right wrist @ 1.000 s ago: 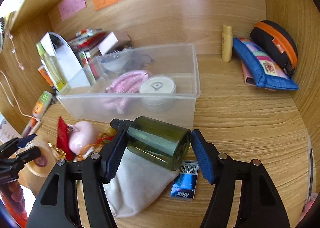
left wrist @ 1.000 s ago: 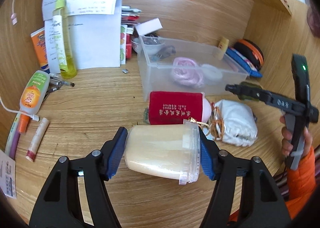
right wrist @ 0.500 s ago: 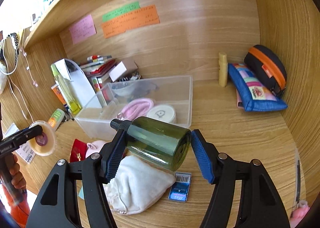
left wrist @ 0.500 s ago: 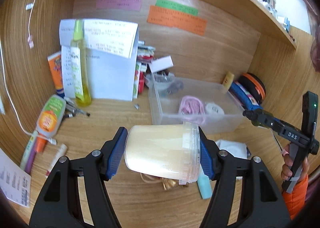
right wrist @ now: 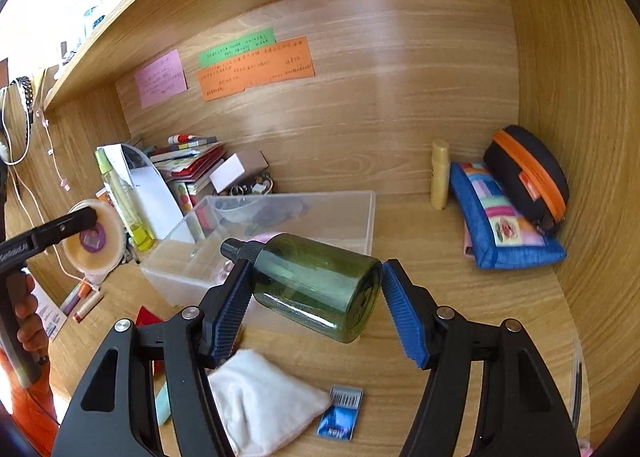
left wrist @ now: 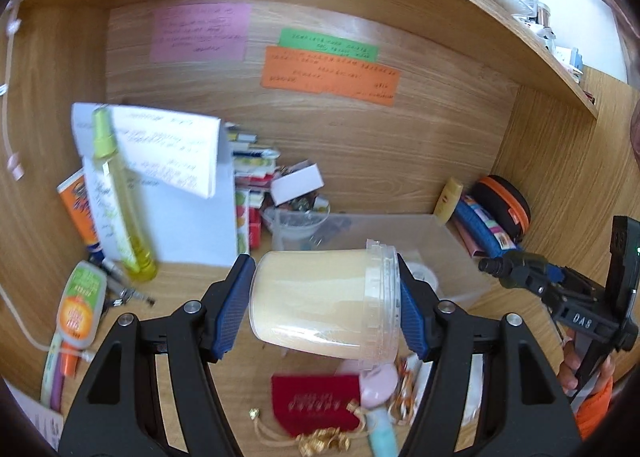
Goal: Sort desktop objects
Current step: 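Carry the cream jar with left gripper while right carries green bottle into box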
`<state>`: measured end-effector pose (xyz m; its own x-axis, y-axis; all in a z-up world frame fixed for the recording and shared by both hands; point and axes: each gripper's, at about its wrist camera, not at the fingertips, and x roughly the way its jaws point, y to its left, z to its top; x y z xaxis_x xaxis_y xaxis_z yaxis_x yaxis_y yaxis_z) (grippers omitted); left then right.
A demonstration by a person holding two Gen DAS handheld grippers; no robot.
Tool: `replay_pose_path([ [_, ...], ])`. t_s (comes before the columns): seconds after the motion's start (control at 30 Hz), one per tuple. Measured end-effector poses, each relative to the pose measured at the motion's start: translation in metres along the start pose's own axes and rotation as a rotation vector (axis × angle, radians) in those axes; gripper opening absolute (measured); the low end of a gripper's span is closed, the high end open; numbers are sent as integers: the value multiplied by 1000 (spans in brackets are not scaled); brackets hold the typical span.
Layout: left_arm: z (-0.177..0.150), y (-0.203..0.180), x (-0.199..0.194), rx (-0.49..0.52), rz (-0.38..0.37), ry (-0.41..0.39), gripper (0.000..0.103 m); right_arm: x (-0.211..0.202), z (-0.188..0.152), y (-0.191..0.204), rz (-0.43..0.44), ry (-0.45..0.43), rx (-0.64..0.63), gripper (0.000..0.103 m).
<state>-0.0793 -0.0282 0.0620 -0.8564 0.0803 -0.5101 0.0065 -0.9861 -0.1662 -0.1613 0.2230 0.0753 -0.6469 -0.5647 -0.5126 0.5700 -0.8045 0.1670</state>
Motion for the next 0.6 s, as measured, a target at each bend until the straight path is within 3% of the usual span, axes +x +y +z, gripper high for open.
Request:
replay_pose_path([
  [0.27, 24, -10, 32, -7, -6, 11, 66, 31, 31, 5, 13, 5, -52, 62],
  [0.6, 44, -14, 90, -52, -10, 85, 66, 92, 62, 13, 0, 90, -129, 62],
])
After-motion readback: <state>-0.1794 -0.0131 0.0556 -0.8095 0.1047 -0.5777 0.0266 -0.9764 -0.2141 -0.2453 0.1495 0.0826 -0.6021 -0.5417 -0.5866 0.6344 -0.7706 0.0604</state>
